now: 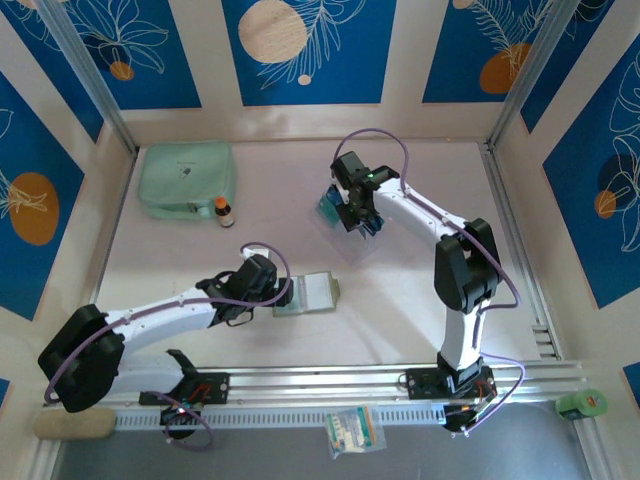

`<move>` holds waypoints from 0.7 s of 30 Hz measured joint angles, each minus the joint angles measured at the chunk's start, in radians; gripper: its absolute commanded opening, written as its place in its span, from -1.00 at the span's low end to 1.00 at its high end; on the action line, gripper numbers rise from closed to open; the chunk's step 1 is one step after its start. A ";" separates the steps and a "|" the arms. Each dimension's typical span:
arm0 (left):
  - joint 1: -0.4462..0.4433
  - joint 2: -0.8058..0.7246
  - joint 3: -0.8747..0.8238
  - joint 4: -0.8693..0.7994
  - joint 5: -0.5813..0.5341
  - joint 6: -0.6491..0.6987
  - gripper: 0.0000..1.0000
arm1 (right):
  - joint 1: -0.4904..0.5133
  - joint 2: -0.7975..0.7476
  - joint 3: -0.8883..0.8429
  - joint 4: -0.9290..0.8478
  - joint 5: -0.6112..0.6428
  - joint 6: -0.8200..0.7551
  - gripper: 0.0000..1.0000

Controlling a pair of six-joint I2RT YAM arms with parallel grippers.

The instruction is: Put the credit cards into the card holder

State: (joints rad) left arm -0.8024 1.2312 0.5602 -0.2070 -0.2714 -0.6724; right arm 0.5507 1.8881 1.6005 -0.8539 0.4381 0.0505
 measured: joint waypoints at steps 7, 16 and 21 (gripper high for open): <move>0.000 0.000 0.008 -0.011 0.000 0.001 0.99 | 0.044 -0.072 0.004 -0.015 0.003 -0.001 -1.00; 0.000 0.005 0.031 -0.023 -0.003 0.019 0.99 | 0.084 -0.330 -0.148 0.109 -0.191 0.163 -1.00; 0.000 0.029 0.044 -0.031 -0.003 0.027 0.99 | 0.051 -0.510 -0.480 0.385 -0.418 0.377 -1.00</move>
State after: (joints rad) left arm -0.8024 1.2606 0.6041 -0.2375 -0.2749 -0.6453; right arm 0.6022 1.3777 1.1206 -0.4686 0.0200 0.4278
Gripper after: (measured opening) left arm 0.996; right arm 0.054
